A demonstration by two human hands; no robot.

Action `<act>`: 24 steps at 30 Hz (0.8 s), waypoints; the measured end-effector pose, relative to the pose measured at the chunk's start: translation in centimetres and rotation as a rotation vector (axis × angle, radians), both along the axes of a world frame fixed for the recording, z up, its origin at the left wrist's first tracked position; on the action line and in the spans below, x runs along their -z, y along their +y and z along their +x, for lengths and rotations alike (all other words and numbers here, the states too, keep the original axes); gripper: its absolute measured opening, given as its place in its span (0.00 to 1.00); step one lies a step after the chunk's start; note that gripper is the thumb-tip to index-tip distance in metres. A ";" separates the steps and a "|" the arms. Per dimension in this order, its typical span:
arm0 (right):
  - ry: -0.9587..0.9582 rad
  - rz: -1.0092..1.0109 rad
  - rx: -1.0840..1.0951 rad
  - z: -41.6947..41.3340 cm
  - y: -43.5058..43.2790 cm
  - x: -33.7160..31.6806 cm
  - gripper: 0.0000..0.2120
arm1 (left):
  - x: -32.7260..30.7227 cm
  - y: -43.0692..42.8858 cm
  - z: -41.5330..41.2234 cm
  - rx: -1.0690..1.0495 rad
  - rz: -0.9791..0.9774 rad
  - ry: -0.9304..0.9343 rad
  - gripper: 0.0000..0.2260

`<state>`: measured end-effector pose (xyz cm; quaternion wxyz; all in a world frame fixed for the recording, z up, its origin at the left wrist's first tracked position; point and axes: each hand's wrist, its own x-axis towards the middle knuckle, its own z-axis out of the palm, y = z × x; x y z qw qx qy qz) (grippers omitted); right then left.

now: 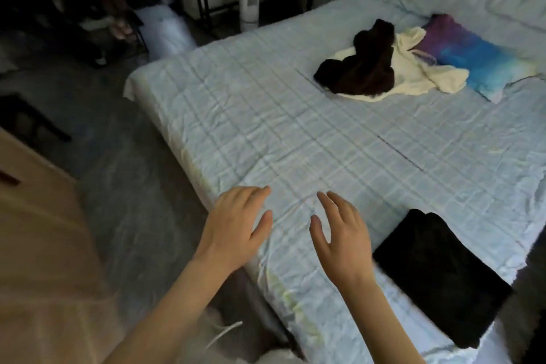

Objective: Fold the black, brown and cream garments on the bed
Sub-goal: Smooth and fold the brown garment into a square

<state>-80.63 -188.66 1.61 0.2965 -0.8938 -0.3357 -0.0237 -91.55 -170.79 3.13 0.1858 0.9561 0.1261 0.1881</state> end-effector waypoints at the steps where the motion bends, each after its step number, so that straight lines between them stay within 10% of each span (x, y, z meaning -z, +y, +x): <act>1: -0.002 -0.005 -0.041 -0.5 2.7 0.1 0.24 | 0.2 2.3 -1.4 -0.048 -0.013 0.002 0.19; 11: -0.009 -0.035 -0.315 -6.7 31.3 0.9 0.23 | 0.5 27.4 -13.7 -0.384 -0.042 0.062 0.21; 24: 0.064 -0.165 -0.453 -1.1 56.9 3.2 0.26 | 5.1 50.3 -9.9 -0.515 -0.114 0.083 0.22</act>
